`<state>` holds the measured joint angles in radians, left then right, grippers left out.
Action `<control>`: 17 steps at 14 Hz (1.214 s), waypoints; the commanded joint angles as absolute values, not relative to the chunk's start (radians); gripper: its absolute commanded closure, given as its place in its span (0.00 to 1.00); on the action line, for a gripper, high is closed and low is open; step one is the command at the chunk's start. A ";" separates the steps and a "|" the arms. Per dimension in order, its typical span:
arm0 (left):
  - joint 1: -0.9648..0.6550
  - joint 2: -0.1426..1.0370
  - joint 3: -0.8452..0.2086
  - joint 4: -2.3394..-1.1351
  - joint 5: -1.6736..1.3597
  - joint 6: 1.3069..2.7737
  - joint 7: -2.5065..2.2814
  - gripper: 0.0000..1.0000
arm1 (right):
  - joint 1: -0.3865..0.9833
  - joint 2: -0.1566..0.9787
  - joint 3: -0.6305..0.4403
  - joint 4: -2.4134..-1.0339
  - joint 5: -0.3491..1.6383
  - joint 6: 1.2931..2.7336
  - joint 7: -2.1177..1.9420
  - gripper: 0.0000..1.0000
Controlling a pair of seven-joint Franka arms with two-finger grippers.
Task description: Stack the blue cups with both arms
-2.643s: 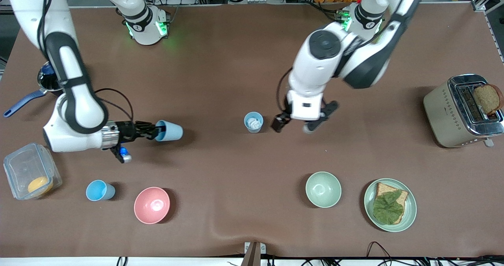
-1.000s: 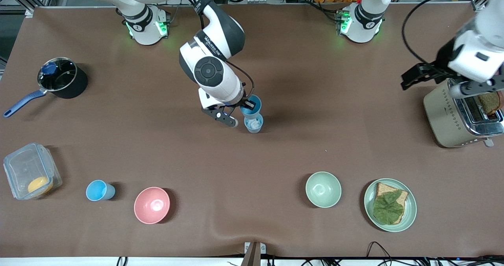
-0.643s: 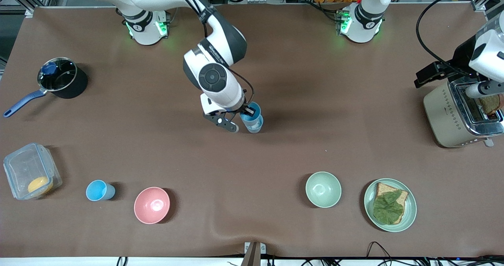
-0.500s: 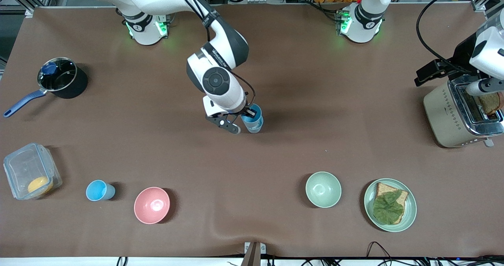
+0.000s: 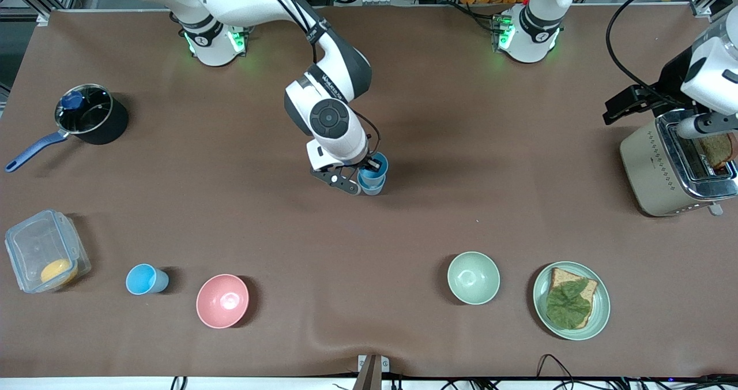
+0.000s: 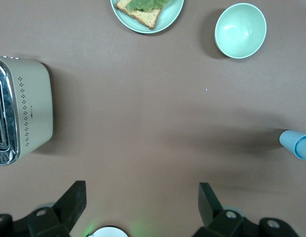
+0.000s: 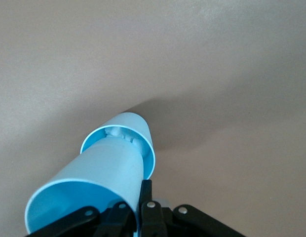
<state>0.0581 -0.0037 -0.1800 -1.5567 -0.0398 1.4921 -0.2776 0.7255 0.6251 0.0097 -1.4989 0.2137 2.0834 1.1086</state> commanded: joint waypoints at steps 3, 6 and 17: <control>0.061 -0.017 -0.196 -1.554 0.020 1.473 -0.262 0.00 | 0.733 0.640 0.003 -1.468 0.190 2.075 1.121 0.00; 0.061 -0.017 -0.198 -1.536 0.034 1.473 -0.261 0.00 | 0.726 0.626 0.003 -1.445 0.190 2.069 1.115 0.00; 0.064 -0.006 -0.192 -1.534 0.026 1.483 -0.261 0.00 | 0.438 0.344 -0.005 -1.520 0.189 1.694 0.524 0.00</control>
